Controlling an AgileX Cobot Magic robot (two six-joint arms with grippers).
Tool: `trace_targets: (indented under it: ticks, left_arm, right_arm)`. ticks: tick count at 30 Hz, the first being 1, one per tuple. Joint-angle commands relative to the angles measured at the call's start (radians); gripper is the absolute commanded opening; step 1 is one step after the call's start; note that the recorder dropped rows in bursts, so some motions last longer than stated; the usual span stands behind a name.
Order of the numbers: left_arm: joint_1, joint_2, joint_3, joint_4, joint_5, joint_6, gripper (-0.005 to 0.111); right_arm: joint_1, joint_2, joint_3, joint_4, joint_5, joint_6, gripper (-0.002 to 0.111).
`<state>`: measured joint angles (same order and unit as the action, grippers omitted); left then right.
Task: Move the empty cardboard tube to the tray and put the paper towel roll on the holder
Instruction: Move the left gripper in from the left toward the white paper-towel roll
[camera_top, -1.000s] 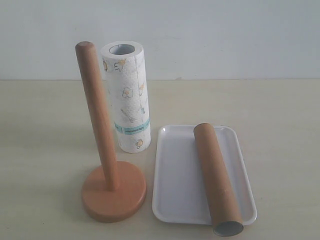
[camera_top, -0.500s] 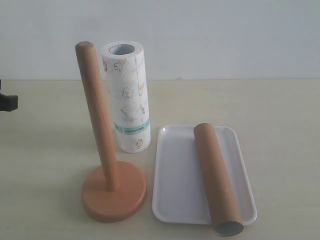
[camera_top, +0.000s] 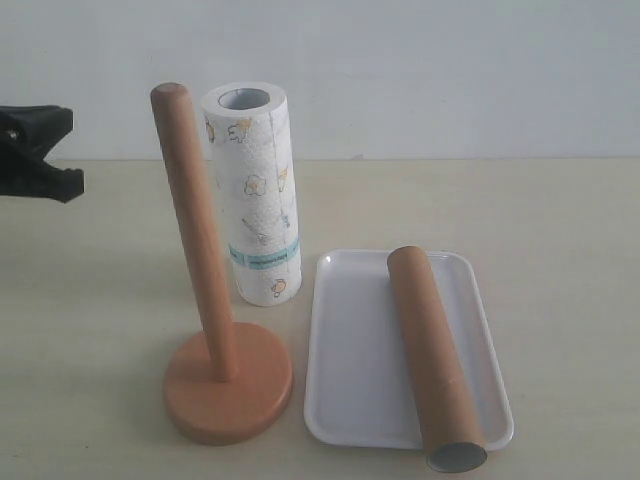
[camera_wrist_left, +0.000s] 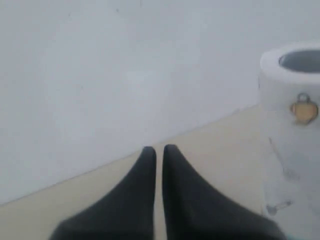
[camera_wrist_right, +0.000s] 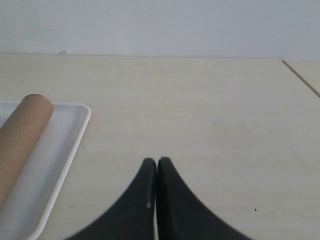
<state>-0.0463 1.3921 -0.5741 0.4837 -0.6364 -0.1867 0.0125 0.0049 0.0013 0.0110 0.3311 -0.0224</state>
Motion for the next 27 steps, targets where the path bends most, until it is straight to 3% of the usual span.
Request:
trace_targets:
  ticks: [1,4,6,8,10,20,23,27]
  left_arm:
    - [0.115,0.077,-0.066,0.176,-0.102,-0.259,0.004]
    - [0.233,0.114,-0.109,0.484,-0.208,-0.435,0.004]
    - [0.316,0.143,-0.156,0.769,-0.368,-0.558,0.004]
    - [0.37,0.176,-0.208,1.017,-0.509,-0.622,0.004]
    - [0.395,0.215,-0.255,1.149,-0.582,-0.67,0.004]
    - [0.338,0.334,-0.265,1.068,-0.585,-0.719,0.007]
    - [0.312,0.342,-0.265,1.065,-0.585,-0.719,0.026]
    - [0.294,0.353,-0.265,1.007,-0.585,-0.728,0.074]
  right_arm:
    - [-0.002,-0.005,-0.001,0.004,-0.008,-0.001,0.0]
    - [-0.002,-0.005,-0.001,0.004,-0.008,-0.001,0.0]
    - [-0.002,-0.005,-0.001,0.004,-0.008,-0.001,0.0]
    - [-0.002,-0.005,-0.001,0.004,-0.008,-0.001,0.0]
    - [-0.002,-0.005,-0.001,0.004,-0.008,-0.001,0.0]
    - [-0.002,-0.005,-0.001,0.004,-0.006,-0.001,0.0]
    - [-0.002,-0.005,-0.001,0.004,-0.006,-0.001,0.0]
    - [-0.002,-0.005,-0.001,0.004,-0.006,-0.001,0.0]
